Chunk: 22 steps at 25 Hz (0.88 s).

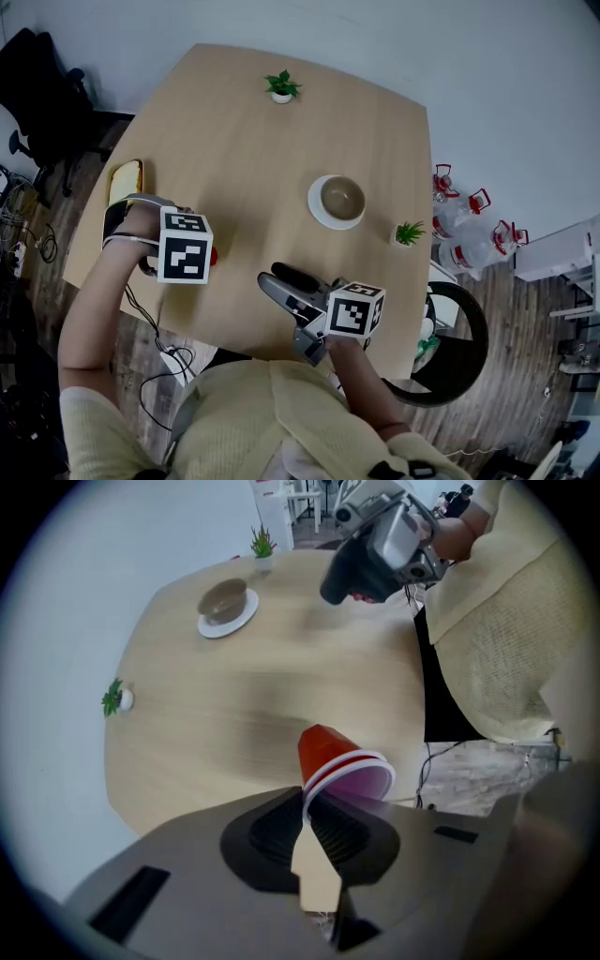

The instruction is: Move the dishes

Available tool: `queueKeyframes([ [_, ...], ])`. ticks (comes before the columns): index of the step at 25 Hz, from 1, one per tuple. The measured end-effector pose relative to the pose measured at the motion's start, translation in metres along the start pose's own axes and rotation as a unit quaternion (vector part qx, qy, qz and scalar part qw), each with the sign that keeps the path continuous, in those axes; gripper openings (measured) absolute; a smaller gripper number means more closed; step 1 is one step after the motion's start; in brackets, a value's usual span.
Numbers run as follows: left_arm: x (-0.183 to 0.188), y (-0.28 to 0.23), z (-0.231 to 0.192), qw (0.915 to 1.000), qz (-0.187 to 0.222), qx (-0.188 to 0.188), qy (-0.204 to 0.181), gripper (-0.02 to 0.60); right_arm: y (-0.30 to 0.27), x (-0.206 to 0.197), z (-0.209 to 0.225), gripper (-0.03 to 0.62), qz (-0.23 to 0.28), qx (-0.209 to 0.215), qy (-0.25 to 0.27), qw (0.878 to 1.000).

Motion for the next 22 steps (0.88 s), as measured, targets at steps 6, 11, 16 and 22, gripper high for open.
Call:
queueKeyframes([
  [6,-0.003,-0.016,-0.002,0.9959,-0.066,-0.061,0.005,0.037,0.000,-0.003,0.001,0.244,-0.004,-0.001,0.001,1.000],
  [11,-0.014,-0.030,-0.008,0.9895,-0.105,-0.092,0.035,0.038,0.000,-0.007,0.000,0.239,-0.007,0.000,0.001,1.000],
  [16,-0.037,-0.047,-0.014,0.9766,-0.167,-0.117,0.068,0.037,-0.001,-0.011,0.000,0.236,-0.009,-0.002,-0.001,1.000],
  [22,-0.047,-0.067,-0.012,0.9741,-0.162,-0.137,0.078,0.038,0.002,-0.014,0.000,0.233,-0.010,-0.010,-0.007,1.000],
])
Point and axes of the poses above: the fingertips, and each gripper's own axes: y backward along the fingers, z to its right, x out of its top, the point moved 7 cm from there along y, backward along the fingers, and after that the axes turned 4 degrees about -z, right-handed, at the moved point
